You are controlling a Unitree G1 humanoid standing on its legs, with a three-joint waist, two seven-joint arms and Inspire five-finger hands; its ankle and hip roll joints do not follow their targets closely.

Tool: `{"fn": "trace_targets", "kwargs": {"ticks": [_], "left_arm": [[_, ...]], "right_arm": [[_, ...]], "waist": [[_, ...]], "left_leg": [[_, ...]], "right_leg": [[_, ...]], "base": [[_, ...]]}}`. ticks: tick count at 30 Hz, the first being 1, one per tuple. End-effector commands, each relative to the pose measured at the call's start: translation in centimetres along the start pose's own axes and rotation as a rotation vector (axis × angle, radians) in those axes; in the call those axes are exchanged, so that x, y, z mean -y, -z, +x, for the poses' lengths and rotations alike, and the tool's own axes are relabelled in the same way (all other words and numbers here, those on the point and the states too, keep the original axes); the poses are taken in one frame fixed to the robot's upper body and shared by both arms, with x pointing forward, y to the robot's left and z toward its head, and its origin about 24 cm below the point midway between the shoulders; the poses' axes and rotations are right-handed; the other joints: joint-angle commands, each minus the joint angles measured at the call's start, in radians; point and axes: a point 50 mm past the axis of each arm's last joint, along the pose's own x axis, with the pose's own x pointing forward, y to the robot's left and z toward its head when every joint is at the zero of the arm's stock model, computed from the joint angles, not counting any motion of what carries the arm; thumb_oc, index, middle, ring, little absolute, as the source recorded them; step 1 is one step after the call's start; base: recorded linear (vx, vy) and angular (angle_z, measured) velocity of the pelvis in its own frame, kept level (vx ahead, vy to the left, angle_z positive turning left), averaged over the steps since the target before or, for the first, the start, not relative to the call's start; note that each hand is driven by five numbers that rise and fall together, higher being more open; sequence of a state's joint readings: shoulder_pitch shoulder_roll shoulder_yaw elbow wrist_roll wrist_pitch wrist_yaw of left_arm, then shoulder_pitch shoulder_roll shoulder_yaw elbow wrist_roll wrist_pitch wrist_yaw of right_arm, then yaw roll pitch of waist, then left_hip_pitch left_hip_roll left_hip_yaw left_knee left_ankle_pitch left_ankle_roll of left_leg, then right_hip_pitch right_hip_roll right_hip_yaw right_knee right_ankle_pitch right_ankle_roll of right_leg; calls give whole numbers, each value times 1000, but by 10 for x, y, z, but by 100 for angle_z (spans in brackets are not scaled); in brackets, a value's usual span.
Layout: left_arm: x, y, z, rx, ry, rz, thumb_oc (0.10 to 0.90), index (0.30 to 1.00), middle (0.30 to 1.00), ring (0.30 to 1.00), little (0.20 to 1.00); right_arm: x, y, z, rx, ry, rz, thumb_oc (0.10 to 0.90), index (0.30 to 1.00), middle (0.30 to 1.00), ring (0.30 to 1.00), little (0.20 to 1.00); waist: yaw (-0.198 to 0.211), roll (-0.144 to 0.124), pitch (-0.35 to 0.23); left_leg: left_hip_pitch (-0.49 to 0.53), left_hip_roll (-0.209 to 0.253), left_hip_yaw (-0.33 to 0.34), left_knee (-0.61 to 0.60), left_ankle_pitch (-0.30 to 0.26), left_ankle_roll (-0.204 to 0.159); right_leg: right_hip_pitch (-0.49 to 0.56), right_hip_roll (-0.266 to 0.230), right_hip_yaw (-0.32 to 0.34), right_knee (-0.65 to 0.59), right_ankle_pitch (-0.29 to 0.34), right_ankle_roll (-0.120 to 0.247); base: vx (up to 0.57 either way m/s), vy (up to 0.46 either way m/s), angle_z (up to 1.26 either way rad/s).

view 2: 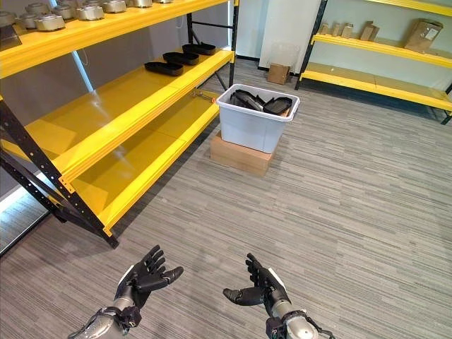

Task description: Move parts from the plastic box to the shelf.

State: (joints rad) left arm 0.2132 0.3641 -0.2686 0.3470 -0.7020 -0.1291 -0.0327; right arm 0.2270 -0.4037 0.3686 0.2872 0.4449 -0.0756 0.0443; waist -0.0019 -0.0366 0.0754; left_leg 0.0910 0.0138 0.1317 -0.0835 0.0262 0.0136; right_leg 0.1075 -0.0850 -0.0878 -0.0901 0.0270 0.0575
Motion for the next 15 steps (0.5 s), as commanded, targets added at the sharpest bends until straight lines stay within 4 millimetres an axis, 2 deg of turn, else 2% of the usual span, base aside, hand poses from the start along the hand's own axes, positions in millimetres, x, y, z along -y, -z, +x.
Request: {"fn": "trace_targets", "kwargs": {"ticks": [1, 15], "left_arm": [[8, -33, 16, 158, 41, -21, 900, 1000, 1000, 1000, 1000], [8, -32, 16, 154, 49, -6, 900, 1000, 1000, 1000, 1000]], "right_arm": [[5, -41, 9, 190, -14, -11, 900, 1000, 1000, 1000, 1000], [6, -41, 8, 188, -13, -23, 900, 1000, 1000, 1000, 1000]], "waist": [[-5, -1, -38], [-5, -1, -38]], "left_leg": [[38, 94, -36, -4, -70, -54], [40, 92, -37, -4, -71, -54]], "right_leg": [[-8, -91, 11, 33, -40, 73], [-6, -89, 12, 33, -40, 73]], "base": [[0, 0, 0], [0, 0, 0]]}}
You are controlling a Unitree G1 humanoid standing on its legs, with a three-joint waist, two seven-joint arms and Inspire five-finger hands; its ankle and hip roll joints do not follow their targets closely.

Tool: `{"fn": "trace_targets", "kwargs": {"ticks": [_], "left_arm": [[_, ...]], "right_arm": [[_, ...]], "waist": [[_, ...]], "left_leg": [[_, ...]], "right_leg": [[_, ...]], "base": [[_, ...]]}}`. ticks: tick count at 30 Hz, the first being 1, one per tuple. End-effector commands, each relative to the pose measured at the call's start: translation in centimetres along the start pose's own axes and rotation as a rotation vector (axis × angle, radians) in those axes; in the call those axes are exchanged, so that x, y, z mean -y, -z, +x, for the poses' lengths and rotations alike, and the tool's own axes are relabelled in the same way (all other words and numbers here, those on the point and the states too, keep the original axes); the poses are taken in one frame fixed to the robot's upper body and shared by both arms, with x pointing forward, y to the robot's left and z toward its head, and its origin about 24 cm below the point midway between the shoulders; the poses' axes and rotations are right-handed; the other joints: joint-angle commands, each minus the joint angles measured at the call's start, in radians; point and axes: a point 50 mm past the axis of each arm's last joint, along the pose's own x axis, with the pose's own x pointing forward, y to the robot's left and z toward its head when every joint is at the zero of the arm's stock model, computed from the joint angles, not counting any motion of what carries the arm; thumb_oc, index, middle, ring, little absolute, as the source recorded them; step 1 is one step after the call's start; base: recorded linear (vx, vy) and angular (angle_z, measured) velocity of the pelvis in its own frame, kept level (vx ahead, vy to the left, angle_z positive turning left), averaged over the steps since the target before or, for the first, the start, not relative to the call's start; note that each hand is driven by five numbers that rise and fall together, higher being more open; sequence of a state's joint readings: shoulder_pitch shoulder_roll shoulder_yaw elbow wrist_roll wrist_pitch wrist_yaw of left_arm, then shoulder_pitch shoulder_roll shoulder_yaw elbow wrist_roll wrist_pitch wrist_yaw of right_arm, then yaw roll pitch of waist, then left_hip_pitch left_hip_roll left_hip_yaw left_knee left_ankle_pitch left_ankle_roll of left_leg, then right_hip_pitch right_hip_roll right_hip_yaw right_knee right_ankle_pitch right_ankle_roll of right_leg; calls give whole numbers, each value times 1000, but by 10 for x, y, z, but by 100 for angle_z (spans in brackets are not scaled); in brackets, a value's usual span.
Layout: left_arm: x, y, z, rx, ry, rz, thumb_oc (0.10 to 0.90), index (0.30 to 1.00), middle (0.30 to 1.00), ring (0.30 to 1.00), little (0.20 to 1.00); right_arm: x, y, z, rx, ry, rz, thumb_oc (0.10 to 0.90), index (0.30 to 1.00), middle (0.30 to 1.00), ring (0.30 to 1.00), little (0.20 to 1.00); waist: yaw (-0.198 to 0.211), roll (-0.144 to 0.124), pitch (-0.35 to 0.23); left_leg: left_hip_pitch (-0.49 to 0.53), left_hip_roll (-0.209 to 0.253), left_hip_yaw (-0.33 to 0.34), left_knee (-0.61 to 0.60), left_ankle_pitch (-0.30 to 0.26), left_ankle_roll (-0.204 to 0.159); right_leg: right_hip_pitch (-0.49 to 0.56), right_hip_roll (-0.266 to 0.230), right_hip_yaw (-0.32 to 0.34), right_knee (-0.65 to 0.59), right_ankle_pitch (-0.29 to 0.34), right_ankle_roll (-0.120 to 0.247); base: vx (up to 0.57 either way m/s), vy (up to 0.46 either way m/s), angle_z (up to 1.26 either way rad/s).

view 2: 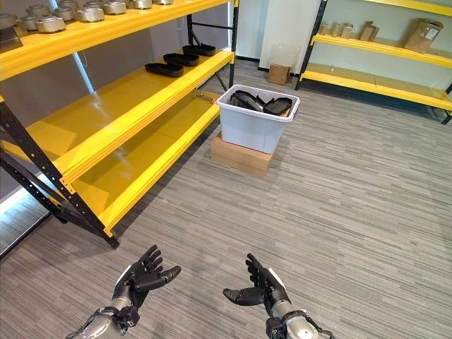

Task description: Move parts from the plastic box to the shelf.

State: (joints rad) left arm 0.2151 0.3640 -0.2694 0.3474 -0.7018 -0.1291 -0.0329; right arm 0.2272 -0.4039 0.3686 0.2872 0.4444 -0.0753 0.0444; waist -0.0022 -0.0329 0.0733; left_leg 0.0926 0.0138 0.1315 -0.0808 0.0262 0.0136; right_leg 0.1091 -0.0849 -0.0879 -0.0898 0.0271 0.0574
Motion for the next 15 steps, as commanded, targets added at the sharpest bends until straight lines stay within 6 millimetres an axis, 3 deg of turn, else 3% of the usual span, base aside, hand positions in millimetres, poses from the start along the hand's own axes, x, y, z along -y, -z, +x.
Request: {"fn": "trace_targets", "kwargs": {"ticks": [1, 15], "left_arm": [[8, -33, 16, 156, 49, -7, 900, 1000, 1000, 1000, 1000], [8, -34, 17, 156, 48, 6, 900, 1000, 1000, 1000, 1000]], "right_arm": [[6, -41, 8, 187, -13, -24, 900, 1000, 1000, 1000, 1000], [6, -42, 9, 191, -12, -18, 900, 1000, 1000, 1000, 1000]], "waist": [[-4, -5, -36], [-4, -7, -33]], "left_leg": [[39, 92, -37, -7, -71, -54], [36, 92, -40, -7, -73, -52]], "right_leg": [[-8, -89, 12, 32, -40, 73], [-10, -93, 8, 36, -42, 74]], "base": [[0, 0, 0], [0, 0, 0]]}}
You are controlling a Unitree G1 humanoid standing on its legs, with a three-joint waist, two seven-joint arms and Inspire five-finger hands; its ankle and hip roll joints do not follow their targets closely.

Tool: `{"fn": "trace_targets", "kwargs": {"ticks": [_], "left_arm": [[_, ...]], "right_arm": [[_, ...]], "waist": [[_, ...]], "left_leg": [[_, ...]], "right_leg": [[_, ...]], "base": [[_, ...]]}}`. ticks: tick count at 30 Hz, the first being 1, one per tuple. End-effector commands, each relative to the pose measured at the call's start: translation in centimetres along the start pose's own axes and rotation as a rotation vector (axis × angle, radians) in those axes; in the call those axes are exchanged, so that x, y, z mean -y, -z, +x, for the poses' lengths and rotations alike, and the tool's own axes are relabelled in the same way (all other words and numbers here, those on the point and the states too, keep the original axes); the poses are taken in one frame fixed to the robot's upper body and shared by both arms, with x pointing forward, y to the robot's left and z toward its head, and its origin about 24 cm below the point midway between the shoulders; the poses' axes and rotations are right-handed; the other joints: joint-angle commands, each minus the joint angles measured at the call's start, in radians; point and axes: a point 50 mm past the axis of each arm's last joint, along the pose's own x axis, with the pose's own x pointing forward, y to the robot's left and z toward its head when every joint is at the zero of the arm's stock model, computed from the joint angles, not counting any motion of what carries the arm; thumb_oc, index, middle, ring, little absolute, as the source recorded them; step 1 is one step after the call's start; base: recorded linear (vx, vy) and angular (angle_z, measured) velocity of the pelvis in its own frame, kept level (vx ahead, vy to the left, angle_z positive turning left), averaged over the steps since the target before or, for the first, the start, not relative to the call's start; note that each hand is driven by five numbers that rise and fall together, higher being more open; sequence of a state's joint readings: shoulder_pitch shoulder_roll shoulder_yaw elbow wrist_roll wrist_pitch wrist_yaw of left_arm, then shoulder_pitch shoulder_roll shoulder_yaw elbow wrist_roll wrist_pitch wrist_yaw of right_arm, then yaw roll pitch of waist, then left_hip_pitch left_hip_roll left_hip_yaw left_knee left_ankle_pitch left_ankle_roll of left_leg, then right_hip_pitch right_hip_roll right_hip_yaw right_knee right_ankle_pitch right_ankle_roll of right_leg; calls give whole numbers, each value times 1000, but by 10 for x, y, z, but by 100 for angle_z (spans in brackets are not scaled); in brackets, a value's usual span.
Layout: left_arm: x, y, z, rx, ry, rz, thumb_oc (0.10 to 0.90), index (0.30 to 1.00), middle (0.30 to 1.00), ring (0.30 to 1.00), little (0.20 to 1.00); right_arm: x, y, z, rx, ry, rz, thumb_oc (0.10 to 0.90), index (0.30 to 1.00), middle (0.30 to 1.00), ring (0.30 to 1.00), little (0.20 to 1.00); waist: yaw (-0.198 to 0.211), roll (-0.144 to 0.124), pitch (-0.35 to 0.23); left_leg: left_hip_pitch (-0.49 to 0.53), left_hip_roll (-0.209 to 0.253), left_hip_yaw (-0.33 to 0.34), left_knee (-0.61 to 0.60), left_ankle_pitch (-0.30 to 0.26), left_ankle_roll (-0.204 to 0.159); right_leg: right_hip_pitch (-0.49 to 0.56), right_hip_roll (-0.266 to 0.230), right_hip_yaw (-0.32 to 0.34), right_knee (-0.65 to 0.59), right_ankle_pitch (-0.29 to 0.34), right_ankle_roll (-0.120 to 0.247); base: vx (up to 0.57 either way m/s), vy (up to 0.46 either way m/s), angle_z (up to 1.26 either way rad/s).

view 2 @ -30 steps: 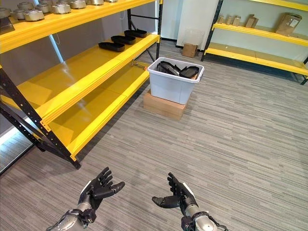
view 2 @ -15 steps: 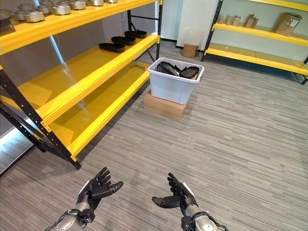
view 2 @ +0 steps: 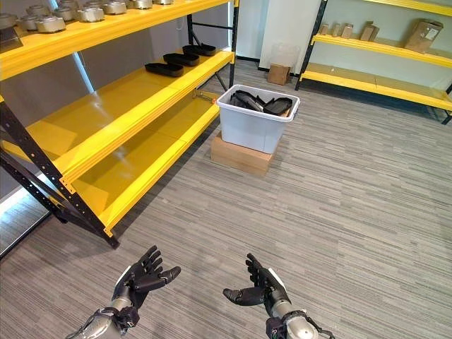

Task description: Move parts from the plastic box to the shelf.

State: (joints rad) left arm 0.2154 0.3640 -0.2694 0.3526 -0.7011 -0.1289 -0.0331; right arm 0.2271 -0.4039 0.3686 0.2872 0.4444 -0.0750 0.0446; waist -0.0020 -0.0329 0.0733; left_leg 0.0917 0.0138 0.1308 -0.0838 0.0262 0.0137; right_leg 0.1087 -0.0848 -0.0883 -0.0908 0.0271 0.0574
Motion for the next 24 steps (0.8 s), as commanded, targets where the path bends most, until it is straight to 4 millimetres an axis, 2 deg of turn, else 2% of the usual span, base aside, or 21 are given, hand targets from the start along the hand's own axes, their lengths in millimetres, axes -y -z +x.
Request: {"fn": "trace_targets", "kwargs": {"ticks": [1, 9, 19, 21, 22, 24], "left_arm": [[9, -35, 17, 162, 51, 3, 900, 1000, 1000, 1000, 1000], [8, -40, 18, 180, 48, 7, 900, 1000, 1000, 1000, 1000], [14, -55, 24, 230, 73, -3, 900, 1000, 1000, 1000, 1000], [16, -60, 27, 241, 81, -2, 900, 1000, 1000, 1000, 1000], [16, -60, 27, 241, 81, -2, 900, 1000, 1000, 1000, 1000], [19, -64, 29, 249, 94, 12, 900, 1000, 1000, 1000, 1000]], "right_arm": [[7, -43, 9, 193, -12, -18, 900, 1000, 1000, 1000, 1000], [7, -45, 10, 199, -8, -22, 900, 1000, 1000, 1000, 1000], [10, -58, 16, 241, -5, -13, 900, 1000, 1000, 1000, 1000], [9, -63, 18, 260, -4, -11, 900, 1000, 1000, 1000, 1000], [9, -63, 18, 260, -4, -11, 900, 1000, 1000, 1000, 1000], [9, -63, 20, 261, -1, -4, 900, 1000, 1000, 1000, 1000]], "waist": [[-4, -8, -32], [-2, -10, -25], [0, -20, 6], [-5, -18, 23], [-5, -18, 22], [-15, -8, 47]], "left_leg": [[36, 91, -40, -3, -74, -52], [34, 84, -37, 6, -84, -45], [-76, 51, -48, 187, -163, -14], [-107, 21, -56, 248, -198, 4], [-110, 21, -56, 252, -199, 5], [-138, -14, -65, 317, -241, 38]], "right_leg": [[-10, -94, 8, 37, -42, 74], [-17, -101, 15, 49, -46, 80], [-85, -139, 33, 163, -57, 92], [-117, -163, 40, 237, -53, 102], [-120, -164, 40, 240, -55, 102], [-194, -198, 65, 391, -12, 104]], "base": [[0, 0, 0], [7, 8, 0], [-9, 59, -3], [0, 153, 2], [-14, 243, 3], [0, 272, 8]]}}
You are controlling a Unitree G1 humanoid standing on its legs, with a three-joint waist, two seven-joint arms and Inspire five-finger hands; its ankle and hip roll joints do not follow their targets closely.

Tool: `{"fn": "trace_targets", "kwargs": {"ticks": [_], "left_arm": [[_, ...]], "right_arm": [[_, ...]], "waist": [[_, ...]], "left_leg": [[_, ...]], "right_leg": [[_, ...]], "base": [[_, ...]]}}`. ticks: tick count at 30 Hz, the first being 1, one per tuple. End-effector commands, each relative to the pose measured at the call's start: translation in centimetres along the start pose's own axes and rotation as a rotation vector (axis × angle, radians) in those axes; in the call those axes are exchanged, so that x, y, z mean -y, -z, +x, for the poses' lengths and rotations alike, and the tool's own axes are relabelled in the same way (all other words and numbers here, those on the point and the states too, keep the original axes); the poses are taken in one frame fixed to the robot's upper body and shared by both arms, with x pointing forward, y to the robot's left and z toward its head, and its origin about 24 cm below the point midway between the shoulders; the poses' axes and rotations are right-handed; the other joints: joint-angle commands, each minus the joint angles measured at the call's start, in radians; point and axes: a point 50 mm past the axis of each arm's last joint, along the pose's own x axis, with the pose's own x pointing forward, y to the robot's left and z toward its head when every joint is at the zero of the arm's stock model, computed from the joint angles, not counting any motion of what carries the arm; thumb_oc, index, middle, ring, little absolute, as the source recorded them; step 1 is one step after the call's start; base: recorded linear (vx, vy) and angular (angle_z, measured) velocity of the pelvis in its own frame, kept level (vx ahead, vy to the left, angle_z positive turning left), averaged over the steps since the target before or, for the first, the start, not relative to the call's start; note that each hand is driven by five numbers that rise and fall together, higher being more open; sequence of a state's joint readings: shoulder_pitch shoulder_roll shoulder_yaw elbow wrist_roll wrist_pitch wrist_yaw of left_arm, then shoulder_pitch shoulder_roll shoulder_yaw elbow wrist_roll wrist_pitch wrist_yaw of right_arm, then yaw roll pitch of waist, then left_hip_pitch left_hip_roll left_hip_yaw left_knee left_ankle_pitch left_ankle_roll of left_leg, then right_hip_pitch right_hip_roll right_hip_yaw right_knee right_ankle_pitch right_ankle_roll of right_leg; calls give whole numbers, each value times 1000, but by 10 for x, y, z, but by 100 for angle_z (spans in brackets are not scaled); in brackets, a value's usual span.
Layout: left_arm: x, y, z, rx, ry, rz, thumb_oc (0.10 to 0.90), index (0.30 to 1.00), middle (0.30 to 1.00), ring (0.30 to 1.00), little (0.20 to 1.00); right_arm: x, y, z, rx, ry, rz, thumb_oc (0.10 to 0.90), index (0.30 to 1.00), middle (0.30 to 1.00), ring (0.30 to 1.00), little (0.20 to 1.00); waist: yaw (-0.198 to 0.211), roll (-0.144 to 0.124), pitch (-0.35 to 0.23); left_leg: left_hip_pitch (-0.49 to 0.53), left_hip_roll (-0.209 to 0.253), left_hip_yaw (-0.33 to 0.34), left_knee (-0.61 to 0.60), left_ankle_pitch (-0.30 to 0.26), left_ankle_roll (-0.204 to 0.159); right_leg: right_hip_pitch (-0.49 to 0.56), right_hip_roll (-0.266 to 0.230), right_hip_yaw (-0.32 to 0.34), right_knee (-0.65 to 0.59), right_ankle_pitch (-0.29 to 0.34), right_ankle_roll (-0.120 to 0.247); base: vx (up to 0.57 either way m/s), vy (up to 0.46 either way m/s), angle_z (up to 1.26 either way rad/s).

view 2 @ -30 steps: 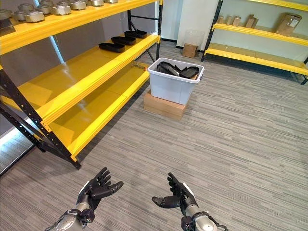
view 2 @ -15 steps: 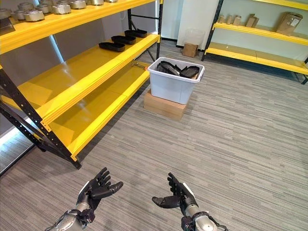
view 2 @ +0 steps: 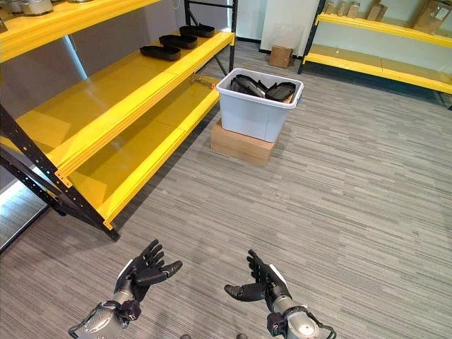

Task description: Move parts from the plastic box to the shelf.

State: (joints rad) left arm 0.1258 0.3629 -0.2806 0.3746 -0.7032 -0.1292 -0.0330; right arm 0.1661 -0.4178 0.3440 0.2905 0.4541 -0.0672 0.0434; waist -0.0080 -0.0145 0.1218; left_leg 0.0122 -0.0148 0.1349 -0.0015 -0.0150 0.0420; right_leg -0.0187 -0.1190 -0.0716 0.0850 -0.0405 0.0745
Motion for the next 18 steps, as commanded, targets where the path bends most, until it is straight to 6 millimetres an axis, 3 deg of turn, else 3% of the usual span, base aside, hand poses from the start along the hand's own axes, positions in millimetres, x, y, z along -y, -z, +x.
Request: {"fn": "trace_targets", "kwargs": {"ticks": [1, 2, 4, 5, 6, 8, 9, 12, 15, 18], "left_arm": [[9, -44, 13, 197, 54, -1, 900, 1000, 1000, 1000, 1000], [11, -43, 13, 195, 62, -1, 900, 1000, 1000, 1000, 1000], [11, -43, 13, 195, 62, -1, 900, 1000, 1000, 1000, 1000], [15, -45, 14, 199, 83, 5, 900, 1000, 1000, 1000, 1000], [16, -45, 15, 198, 87, -1, 900, 1000, 1000, 1000, 1000], [17, -42, 15, 187, 96, -5, 900, 1000, 1000, 1000, 1000], [18, -42, 16, 182, 99, -1, 900, 1000, 1000, 1000, 1000], [19, -41, 16, 182, 102, 1, 900, 1000, 1000, 1000, 1000], [20, -40, 17, 181, 100, -9, 900, 1000, 1000, 1000, 1000], [21, -39, 19, 185, 96, -28, 900, 1000, 1000, 1000, 1000]], "right_arm": [[-1, -41, 11, 203, -16, 18, 900, 1000, 1000, 1000, 1000], [-2, -37, 9, 189, -20, 13, 900, 1000, 1000, 1000, 1000], [-2, -37, 8, 189, -20, 13, 900, 1000, 1000, 1000, 1000], [-1, -36, 8, 186, -14, 2, 900, 1000, 1000, 1000, 1000], [-1, -35, 7, 185, -8, 4, 900, 1000, 1000, 1000, 1000], [1, -34, 5, 181, -4, 12, 900, 1000, 1000, 1000, 1000], [2, -33, 5, 180, -3, 24, 900, 1000, 1000, 1000, 1000], [3, -32, 3, 178, 5, 38, 900, 1000, 1000, 1000, 1000], [6, -31, 2, 178, 18, 48, 900, 1000, 1000, 1000, 1000], [9, -33, 1, 187, 23, 32, 900, 1000, 1000, 1000, 1000]], "waist": [[-12, -22, 2], [-19, -9, 21], [-16, -11, 21], [-24, 9, 59], [-23, 19, 63], [-46, 28, 64], [-63, 25, 70], [-78, 19, 69], [-96, 6, 54], [-115, -3, 38]], "left_leg": [[-56, 1, -70, 242, -210, 24], [-30, -27, -71, 247, -223, 52], [-31, -30, -68, 248, -224, 53], [4, -48, -59, 248, -235, 74], [19, -53, -50, 250, -246, 80], [65, -62, -59, 229, -259, 79], [96, -77, -80, 219, -266, 75], [134, -90, -91, 200, -279, 68], [188, -103, -106, 181, -299, 48], [236, -104, -121, 189, -309, 24]], "right_leg": [[-97, -173, 55, 286, 92, 81], [-172, -190, 75, 442, 196, 71], [-176, -191, 80, 447, 194, 73], [-252, -221, 59, 572, 242, 71], [-286, -261, 13, 607, 219, 72], [-325, -237, 0, 625, 181, 72], [-350, -174, -8, 543, 145, 68], [-361, -152, -51, 441, 145, 73], [-349, -131, -151, 221, 164, 79], [-343, -84, -198, 75, 194, 82]], "base": [[59, 387, 20], [55, 298, 16], [21, 224, 23], [61, 327, 28], [136, 380, 18], [230, 143, 0], [194, 49, 2], [194, 5, 24], [246, -56, 28], [286, -77, 31]]}}
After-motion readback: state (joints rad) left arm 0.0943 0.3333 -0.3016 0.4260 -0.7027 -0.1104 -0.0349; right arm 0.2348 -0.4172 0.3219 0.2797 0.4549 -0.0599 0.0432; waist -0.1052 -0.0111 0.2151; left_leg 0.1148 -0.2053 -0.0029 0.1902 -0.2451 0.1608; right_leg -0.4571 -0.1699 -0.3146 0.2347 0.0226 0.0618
